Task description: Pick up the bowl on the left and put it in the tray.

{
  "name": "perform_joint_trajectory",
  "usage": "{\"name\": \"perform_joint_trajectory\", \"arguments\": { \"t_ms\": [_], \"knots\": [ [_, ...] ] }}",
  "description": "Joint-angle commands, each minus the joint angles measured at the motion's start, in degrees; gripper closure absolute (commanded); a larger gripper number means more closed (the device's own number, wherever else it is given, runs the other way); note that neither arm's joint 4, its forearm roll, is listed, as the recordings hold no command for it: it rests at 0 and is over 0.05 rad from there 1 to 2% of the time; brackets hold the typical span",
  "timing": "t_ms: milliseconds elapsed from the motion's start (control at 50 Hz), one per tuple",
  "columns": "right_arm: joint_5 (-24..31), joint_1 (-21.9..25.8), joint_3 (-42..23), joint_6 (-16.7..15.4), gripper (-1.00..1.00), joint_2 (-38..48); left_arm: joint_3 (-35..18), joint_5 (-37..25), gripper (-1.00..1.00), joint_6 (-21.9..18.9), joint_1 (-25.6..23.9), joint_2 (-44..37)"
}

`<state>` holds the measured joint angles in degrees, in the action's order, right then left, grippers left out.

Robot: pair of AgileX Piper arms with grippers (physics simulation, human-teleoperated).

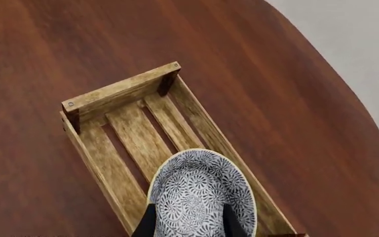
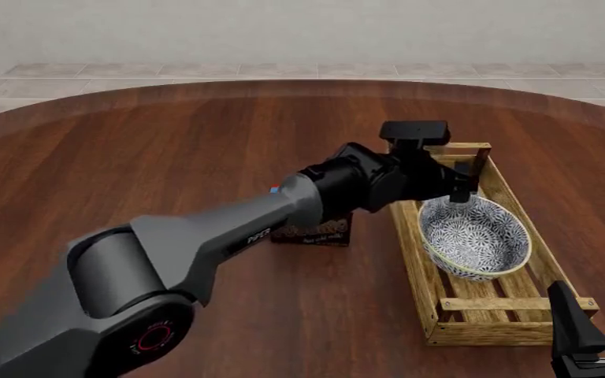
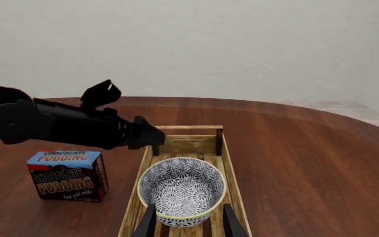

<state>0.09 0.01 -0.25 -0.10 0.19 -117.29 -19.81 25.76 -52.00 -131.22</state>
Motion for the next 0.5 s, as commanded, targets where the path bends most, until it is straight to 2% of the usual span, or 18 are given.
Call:
{"name": "perform_joint_trajectory", "arguments": {
  "t_ms": [20,160,380,500],
  "knots": [
    [0.0,0.0,0.0,0.0,-1.0,0.0,4.7,1.7,-1.0,-1.1,-0.6,5.4],
    [0.0,0.0,0.0,0.0,-1.0,0.0,7.2,2.3,-1.0,-0.9,-2.3,9.2],
    [0.0,0.0,0.0,0.0,-1.0,0.0,14.6,5.5,-1.0,-0.4,-3.4,16.8],
    [0.0,0.0,0.0,0.0,-1.0,0.0,16.6,5.7,-1.0,-0.6,-2.8,20.0]
  ]
}}
